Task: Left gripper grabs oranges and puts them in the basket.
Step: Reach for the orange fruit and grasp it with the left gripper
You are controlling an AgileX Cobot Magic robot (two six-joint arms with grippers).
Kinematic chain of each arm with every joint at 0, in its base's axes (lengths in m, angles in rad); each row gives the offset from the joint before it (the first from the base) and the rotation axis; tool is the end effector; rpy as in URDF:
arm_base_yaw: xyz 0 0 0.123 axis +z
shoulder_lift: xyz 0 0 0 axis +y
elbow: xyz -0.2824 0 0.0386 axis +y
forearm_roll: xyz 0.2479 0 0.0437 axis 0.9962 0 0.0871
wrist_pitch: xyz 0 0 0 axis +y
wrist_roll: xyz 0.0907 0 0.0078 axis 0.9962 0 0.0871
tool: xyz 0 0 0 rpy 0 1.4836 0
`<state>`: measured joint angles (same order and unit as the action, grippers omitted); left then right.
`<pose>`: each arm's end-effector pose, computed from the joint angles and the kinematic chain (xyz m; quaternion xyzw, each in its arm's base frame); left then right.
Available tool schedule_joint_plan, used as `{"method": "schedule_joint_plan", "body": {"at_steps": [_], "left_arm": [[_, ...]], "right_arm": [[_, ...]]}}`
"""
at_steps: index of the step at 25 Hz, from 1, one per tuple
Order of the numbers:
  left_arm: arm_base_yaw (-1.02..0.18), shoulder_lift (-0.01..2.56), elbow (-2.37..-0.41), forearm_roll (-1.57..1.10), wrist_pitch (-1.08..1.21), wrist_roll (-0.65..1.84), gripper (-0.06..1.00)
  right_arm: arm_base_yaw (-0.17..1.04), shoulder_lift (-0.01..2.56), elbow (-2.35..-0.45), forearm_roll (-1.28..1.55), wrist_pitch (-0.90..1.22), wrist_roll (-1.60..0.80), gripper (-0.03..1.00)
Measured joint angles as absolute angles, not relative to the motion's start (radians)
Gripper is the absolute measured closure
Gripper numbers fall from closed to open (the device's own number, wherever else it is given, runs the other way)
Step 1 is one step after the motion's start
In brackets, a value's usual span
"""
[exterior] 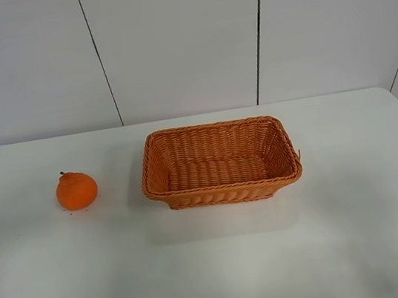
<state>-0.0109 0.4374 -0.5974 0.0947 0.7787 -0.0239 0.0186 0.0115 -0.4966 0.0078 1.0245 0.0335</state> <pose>0.0767 0.0052 0.3143 0.0071 0.8671 0.0369 0.4967 -0.0012 0.0006 0.2792 0.0063 0.8476 0.0177 0.5303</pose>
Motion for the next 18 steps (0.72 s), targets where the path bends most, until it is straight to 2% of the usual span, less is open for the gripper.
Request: {"method": "schedule_joint_plan", "body": {"at_steps": [2,9,18], "left_arm": [[-0.011,0.486,-0.599,0.087,0.74,-0.024,0.02],[-0.011,0.968,-0.672,0.032,0.498,0.0,0.02],[-0.011,1.478,-0.933,0.031,0.393,0.02,0.02]], "right_arm": [[0.019,0.012,-0.497,0.008,1.024,0.034,0.27],[0.019,0.012,-0.497,0.008,1.024,0.034,0.27],[0.019,0.012,-0.497,0.008,1.024,0.034,0.27]]}}
